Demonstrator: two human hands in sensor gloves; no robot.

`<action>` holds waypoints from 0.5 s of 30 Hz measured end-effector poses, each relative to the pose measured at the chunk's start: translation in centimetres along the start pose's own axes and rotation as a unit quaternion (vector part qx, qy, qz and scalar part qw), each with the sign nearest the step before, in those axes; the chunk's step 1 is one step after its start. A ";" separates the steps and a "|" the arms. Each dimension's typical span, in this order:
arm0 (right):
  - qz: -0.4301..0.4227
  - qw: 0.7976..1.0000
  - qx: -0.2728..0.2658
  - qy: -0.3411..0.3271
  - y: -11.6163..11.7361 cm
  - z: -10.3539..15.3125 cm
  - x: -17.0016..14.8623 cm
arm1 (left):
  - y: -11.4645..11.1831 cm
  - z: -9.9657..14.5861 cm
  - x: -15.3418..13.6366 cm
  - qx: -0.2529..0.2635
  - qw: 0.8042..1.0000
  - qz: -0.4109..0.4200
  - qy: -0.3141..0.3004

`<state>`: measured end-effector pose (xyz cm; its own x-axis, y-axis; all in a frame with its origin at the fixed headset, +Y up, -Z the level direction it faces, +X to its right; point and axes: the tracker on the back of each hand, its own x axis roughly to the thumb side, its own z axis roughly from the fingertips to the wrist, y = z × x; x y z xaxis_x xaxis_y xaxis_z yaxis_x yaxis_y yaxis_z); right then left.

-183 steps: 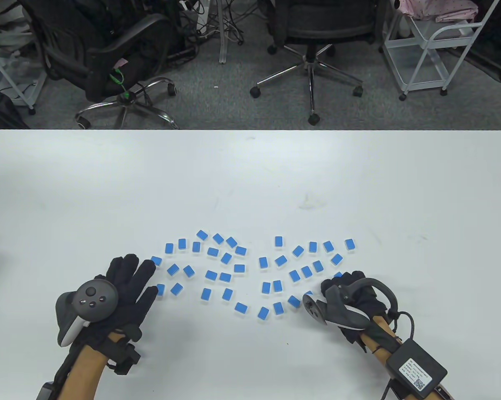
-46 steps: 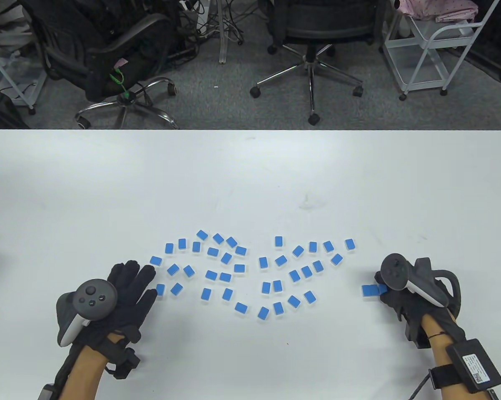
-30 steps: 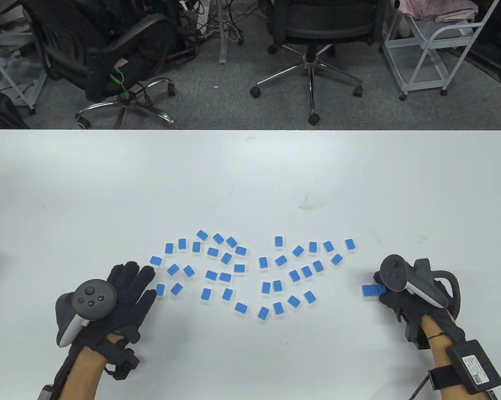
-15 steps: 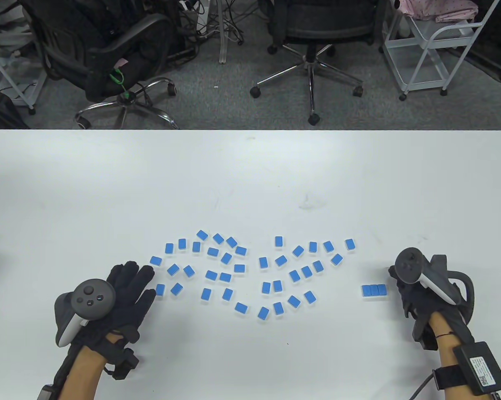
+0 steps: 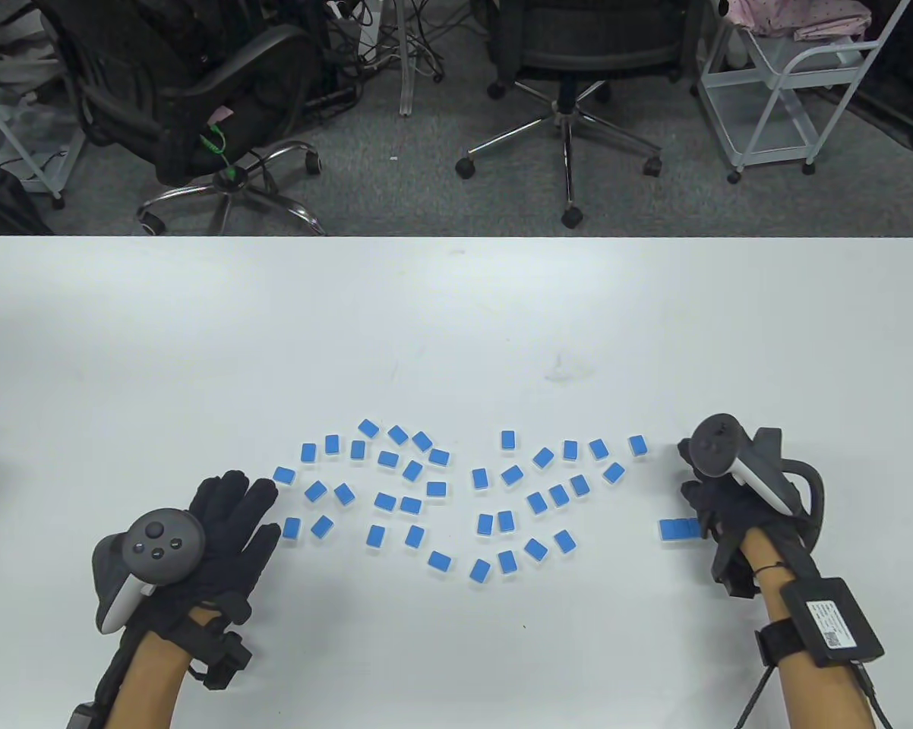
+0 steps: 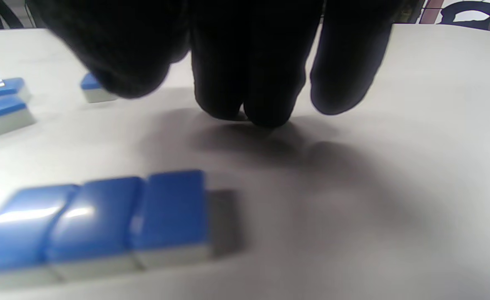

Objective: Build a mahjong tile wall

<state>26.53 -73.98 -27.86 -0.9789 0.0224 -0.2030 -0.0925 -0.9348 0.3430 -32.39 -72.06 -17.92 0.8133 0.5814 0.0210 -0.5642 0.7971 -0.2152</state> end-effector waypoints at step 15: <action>0.183 0.980 -0.059 0.055 0.3 -2.9 7.8 | 0.1 -0.1 0.0 -0.006 1.000 -0.003 -0.004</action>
<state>19.38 -75.13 -31.99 -0.9166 -0.3539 -0.1860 0.2887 -0.9078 0.3044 -32.45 -72.03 -18.09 0.8158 0.5775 0.0307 -0.5572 0.7991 -0.2259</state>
